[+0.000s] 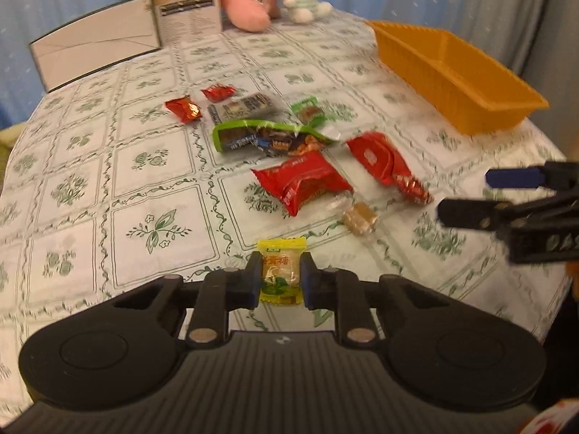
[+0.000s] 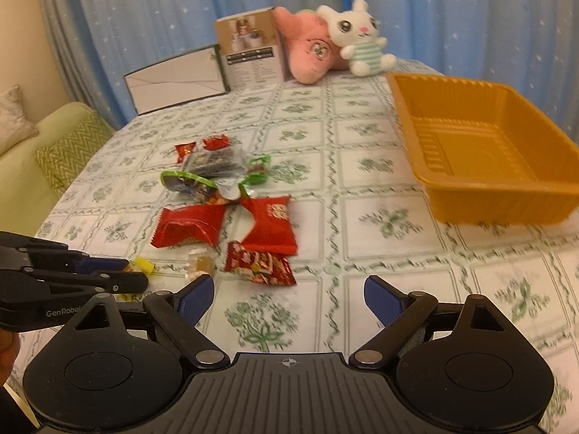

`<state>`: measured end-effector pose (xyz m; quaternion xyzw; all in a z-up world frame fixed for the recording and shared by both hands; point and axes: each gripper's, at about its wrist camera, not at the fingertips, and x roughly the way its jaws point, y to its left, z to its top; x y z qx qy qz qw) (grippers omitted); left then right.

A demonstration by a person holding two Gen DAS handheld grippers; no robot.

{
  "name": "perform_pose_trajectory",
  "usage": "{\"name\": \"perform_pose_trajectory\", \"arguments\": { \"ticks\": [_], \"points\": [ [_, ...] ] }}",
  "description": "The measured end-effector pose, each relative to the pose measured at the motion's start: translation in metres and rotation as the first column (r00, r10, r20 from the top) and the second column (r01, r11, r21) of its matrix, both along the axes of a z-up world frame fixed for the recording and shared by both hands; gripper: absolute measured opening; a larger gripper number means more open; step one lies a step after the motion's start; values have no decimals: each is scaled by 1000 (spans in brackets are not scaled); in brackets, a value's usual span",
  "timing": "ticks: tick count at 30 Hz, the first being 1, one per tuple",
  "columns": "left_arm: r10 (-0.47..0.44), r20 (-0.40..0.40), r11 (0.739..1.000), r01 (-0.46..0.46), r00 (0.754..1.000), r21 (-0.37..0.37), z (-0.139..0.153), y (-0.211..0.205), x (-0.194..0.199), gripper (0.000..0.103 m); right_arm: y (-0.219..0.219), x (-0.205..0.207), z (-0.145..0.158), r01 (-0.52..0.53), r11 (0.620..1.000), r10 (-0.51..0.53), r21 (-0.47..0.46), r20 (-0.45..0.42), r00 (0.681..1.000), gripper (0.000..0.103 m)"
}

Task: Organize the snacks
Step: 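Grasp the yellow-green candy with the left tool while the right tool grasps a red-brown candy, then carry both candies over the orange tray and open both tools to drop them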

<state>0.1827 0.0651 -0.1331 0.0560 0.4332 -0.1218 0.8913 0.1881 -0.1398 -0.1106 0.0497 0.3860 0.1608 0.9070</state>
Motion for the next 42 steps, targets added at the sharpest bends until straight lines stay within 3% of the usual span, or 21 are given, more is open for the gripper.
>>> {"name": "perform_pose_trajectory", "arguments": {
  "ticks": [8, 16, 29, 42],
  "points": [
    [98, 19, 992, -96, 995, -87, 13, 2, -6, 19, 26, 17, -8, -87, 994, 89, -66, 28, 996, 64],
    [107, 5, 990, -106, 994, -96, 11, -4, -10, 19, 42, 15, -18, -120, 972, 134, -204, 56, 989, 19],
    [94, 43, 987, -88, 995, -131, 40, -33, -20, 19, 14, -11, 13, -65, 988, 80, -138, 103, 991, 18],
    [-17, 136, 983, 42, 991, -179, 88, -118, 10, 19, -84, 3, 82, 133, 990, -127, -39, 128, 984, 18]
  ]
}}
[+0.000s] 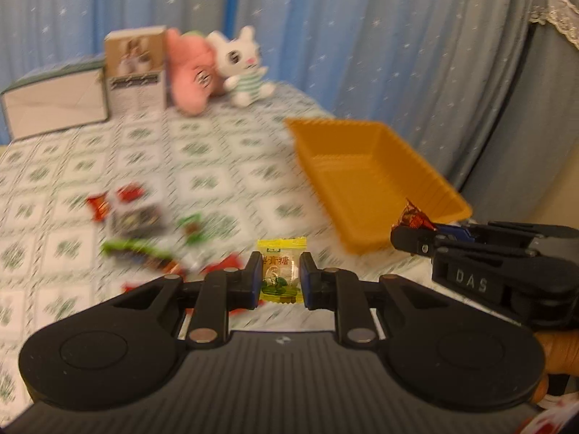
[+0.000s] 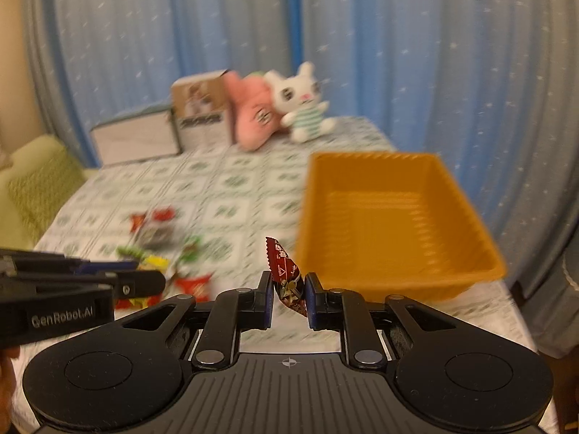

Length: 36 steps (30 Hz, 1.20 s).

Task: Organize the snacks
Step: 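Carry both candies over the orange tray and open both tools to drop them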

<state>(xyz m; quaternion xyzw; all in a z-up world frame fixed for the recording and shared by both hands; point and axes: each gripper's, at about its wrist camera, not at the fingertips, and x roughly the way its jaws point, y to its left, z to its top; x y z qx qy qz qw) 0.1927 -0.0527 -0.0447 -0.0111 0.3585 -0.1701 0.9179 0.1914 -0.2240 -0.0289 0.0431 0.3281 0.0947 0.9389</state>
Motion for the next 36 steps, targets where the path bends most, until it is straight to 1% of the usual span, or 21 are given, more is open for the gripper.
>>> {"name": "perform_pose_trajectory", "arguments": {
  "ticks": [4, 7, 10, 14, 17, 22, 25, 26, 27, 31, 33, 36],
  "points": [
    [-40, 19, 999, 40, 999, -20, 12, -31, 18, 19, -36, 20, 21, 42, 998, -42, 44, -7, 999, 18],
    [-63, 31, 997, 64, 998, -34, 18, -53, 34, 19, -56, 36, 28, 57, 998, -57, 16, 8, 998, 18],
    [-80, 35, 996, 82, 996, -42, 19, -71, 49, 19, -76, 52, 24, 73, 997, -73, 17, -13, 997, 18],
    [-97, 19, 994, 98, 995, -41, 15, -90, 66, 19, -99, 72, 13, 97, 994, -93, 47, -72, 993, 18],
    [-106, 14, 994, 106, 994, -30, 10, -102, 77, 19, -110, 84, 9, 105, 993, -98, 62, -103, 990, 18],
    [-120, -5, 992, 120, 993, -38, -2, -115, 91, 19, -121, 95, 4, 120, 991, -111, 59, -127, 986, 18],
    [-126, -10, 991, 125, 992, -44, -10, -121, 99, 22, -123, 101, -1, 123, 990, -114, 62, -132, 985, 18],
    [-121, -13, 992, 120, 993, -47, -12, -122, 101, 29, -125, 102, -2, 123, 991, -114, 61, -135, 984, 18],
    [-115, -19, 992, 114, 993, -48, -14, -122, 103, 33, -126, 102, -3, 124, 990, -115, 60, -138, 984, 18],
    [-102, -18, 994, 101, 995, -44, -14, -112, 97, 34, -130, 104, -6, 127, 990, -117, 58, -147, 982, 18],
    [-84, -26, 996, 83, 996, -41, -15, -105, 90, 38, -131, 104, -7, 127, 990, -117, 59, -150, 982, 18],
    [-59, -31, 997, 57, 998, -48, -16, -91, 79, 40, -130, 107, -8, 124, 991, -113, 58, -155, 981, 18]
  ]
}}
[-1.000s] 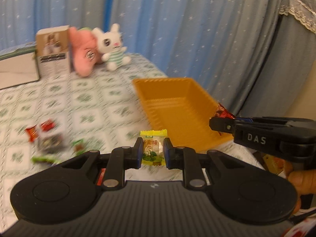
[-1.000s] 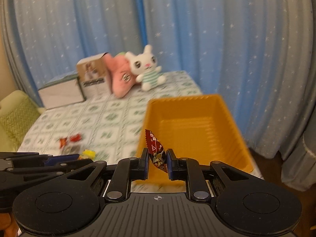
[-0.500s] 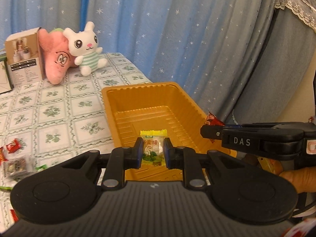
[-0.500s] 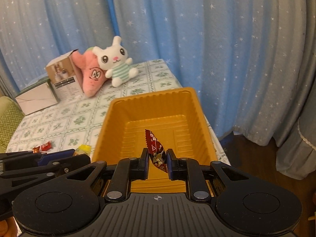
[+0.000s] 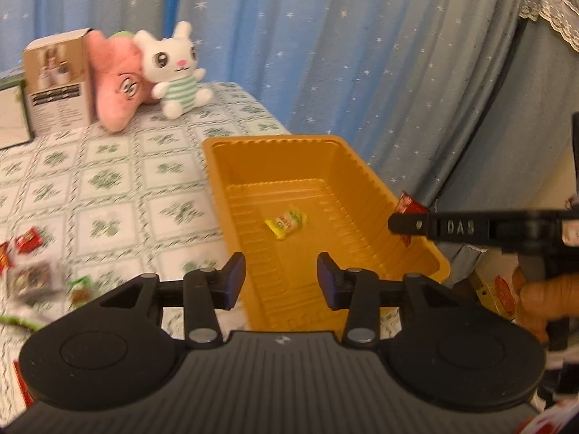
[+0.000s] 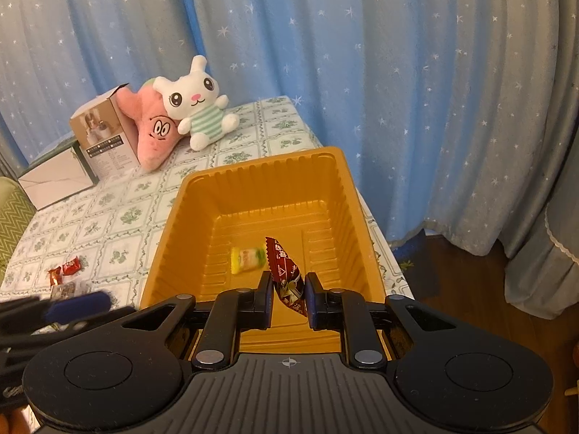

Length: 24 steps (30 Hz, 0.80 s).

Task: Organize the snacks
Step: 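Carry both candies over the orange tray and open both tools to drop them, then move both tools back toward the remaining snacks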

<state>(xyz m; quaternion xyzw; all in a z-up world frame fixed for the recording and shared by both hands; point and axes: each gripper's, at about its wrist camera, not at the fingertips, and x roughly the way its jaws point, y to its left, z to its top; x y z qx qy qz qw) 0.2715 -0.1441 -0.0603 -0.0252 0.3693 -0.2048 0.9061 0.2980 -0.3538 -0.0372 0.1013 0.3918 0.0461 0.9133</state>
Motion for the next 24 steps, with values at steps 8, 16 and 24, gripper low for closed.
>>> {"name": "perform_pose_trajectory", "arguments": {
  "ticks": [8, 16, 24],
  "points": [
    [57, -2, 998, -57, 998, -18, 7, 27, -22, 47, 11, 8, 1, -24, 999, 24, 21, 6, 1000, 19],
    [130, 10, 992, -130, 991, -2, 20, 59, -52, 53, 2, -18, 30, 18, 998, -24, 62, 87, 996, 63],
    [179, 33, 984, -178, 983, -17, 29, 84, -80, 60, 20, -69, 57, 40, 989, -60, 141, 137, 989, 63]
  ]
}}
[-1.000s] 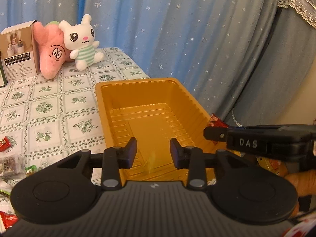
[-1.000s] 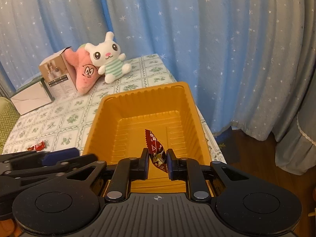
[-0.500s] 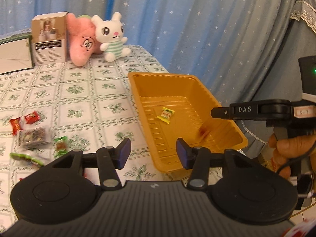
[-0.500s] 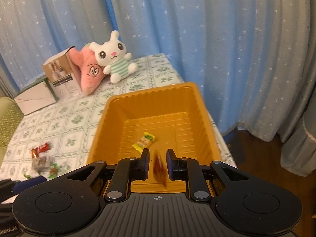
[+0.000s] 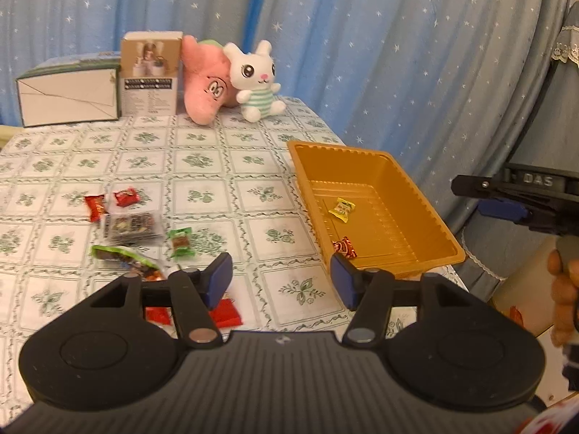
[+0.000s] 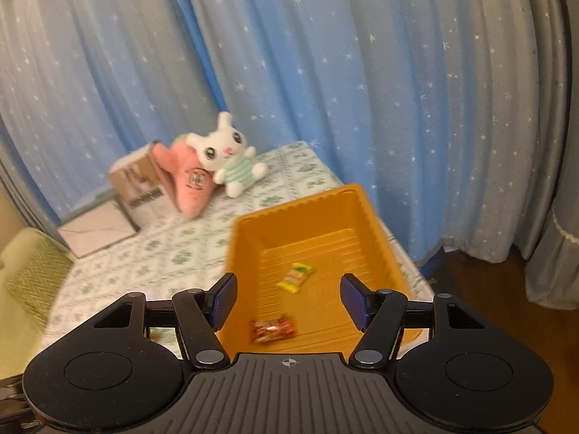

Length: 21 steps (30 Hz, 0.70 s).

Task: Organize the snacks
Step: 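Move both tools back toward the remaining snacks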

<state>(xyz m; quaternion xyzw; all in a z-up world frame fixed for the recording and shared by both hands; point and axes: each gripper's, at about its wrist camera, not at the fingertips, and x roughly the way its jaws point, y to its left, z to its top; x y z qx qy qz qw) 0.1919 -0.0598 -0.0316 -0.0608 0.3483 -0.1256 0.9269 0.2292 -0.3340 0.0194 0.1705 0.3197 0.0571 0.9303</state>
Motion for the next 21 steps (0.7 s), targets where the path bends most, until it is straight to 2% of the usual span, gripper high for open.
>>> {"name": "perform_pose_trajectory", "arguments": {
  "ticks": [5, 9, 14, 18, 21],
  "points": [
    [35, 30, 999, -36, 999, 15, 6, 19, -27, 69, 25, -37, 8, -10, 1000, 10, 24, 31, 999, 63],
    [68, 48, 996, -70, 997, 47, 7, 37, -50, 73, 49, -60, 4, -33, 999, 33, 13, 27, 999, 63],
    [110, 55, 990, -115, 992, 82, 2, 63, -75, 75, 77, -81, -8, -69, 998, 69, 3, 8, 998, 66],
    [149, 38, 985, -151, 988, 80, -4, 83, -88, 75, 98, -92, -19, -119, 992, 120, -49, 0, 993, 66],
    [173, 27, 981, -175, 985, 83, -8, 94, -95, 76, 104, -95, -27, -120, 992, 119, -38, -18, 993, 66]
  ]
}}
